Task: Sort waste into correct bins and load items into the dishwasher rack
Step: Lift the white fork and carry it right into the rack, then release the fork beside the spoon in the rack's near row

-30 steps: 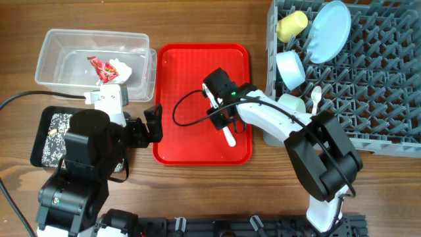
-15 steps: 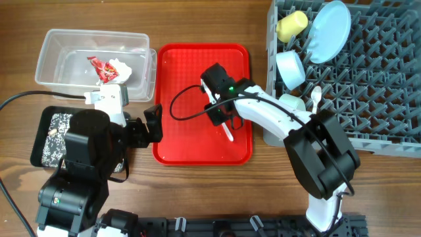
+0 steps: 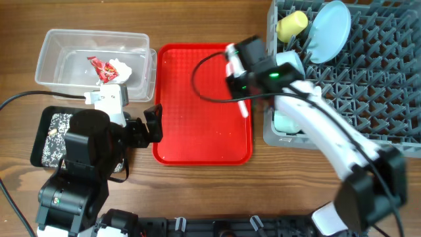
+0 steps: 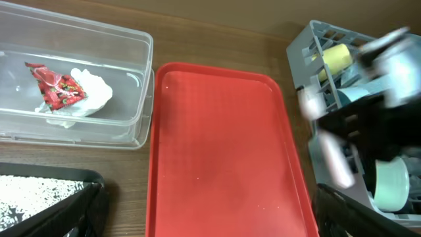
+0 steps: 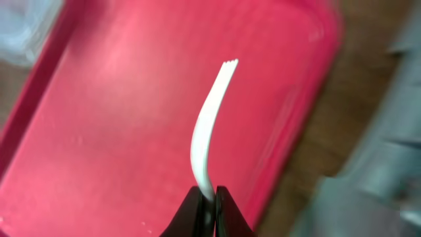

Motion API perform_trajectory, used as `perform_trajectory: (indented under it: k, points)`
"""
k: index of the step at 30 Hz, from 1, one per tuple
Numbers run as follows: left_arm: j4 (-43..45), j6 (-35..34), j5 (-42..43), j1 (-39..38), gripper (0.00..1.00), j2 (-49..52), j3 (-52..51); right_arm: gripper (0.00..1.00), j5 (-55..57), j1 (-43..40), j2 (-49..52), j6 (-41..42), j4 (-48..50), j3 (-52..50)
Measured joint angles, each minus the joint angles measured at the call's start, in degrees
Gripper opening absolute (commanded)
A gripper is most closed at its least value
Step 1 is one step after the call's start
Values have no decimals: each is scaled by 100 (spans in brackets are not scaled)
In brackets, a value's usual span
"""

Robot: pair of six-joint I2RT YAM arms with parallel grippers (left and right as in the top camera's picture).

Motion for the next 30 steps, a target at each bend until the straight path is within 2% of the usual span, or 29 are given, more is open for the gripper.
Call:
perform_trajectory:
  k: [7,15,22,30]
  points:
    - [0,0,0,0,100,0,0,4,15,-1414,-892,2,-549,28]
    - [-2,0,0,0,100,0,0,4,146,-2763,-979,20,-1222,37]
    - [0,0,0,0,100,0,0,4,365,-3174,-822,13,-1259,37]
    - [0,0,0,0,100,0,0,4,428,-3204,-66,-295,-1255,37]
